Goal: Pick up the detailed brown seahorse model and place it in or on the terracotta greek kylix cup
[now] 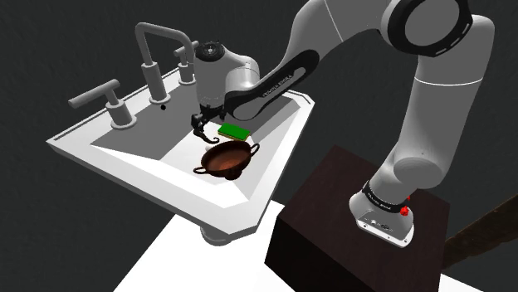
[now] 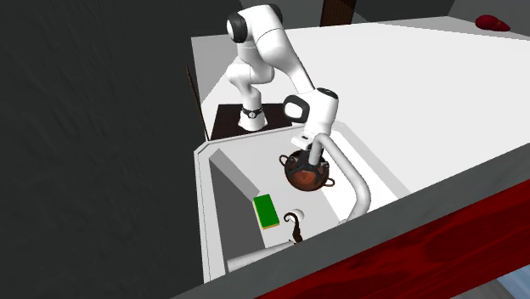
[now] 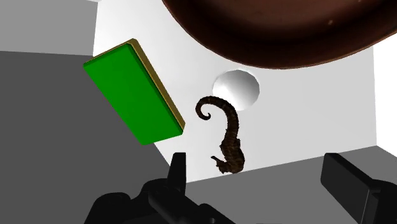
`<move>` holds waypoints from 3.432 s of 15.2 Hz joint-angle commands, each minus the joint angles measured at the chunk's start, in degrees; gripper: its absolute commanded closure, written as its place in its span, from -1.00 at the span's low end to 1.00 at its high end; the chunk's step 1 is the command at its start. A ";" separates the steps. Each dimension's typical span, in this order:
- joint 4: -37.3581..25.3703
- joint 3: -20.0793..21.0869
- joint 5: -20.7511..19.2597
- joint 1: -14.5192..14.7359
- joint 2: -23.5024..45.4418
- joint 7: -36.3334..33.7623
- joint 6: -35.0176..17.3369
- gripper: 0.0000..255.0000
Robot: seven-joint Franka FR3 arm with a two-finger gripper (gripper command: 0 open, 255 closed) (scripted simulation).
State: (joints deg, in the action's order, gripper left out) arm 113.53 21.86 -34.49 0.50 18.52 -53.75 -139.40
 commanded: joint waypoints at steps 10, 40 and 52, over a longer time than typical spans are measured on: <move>0.03 -0.32 -0.61 0.03 0.65 -0.35 -0.64 1.00; -23.33 -6.94 0.62 1.63 28.36 5.52 -6.76 -1.00; -23.29 -6.94 0.63 1.55 28.35 5.58 -6.79 1.00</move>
State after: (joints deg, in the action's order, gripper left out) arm 89.98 15.12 -33.80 2.13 46.75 -48.08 -146.24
